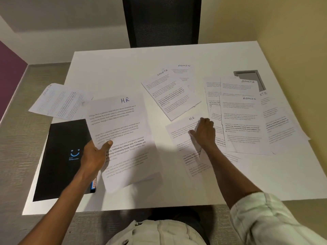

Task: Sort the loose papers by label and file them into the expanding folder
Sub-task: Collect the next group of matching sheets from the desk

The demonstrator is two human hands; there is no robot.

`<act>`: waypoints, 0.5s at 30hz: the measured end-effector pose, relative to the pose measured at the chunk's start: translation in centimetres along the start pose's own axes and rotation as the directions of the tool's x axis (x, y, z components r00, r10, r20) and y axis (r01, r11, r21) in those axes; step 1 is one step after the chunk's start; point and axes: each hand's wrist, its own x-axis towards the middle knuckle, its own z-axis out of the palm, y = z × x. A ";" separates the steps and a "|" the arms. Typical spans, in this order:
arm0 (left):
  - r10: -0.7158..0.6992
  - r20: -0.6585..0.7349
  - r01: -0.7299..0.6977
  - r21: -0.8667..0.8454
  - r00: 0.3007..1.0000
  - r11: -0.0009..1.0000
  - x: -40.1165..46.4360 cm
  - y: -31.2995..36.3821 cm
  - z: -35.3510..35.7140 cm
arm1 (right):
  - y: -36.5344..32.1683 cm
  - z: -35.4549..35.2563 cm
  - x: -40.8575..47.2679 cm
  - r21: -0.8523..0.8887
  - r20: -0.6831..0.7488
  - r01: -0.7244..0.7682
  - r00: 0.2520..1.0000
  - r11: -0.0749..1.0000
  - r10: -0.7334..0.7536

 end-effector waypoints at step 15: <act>-0.015 -0.053 0.015 0.009 0.998 1.000 -1.9 1.5 4.4 | -1.1 -0.2 4.8 -0.210 0.202 0.021 0.979 0.977 0.022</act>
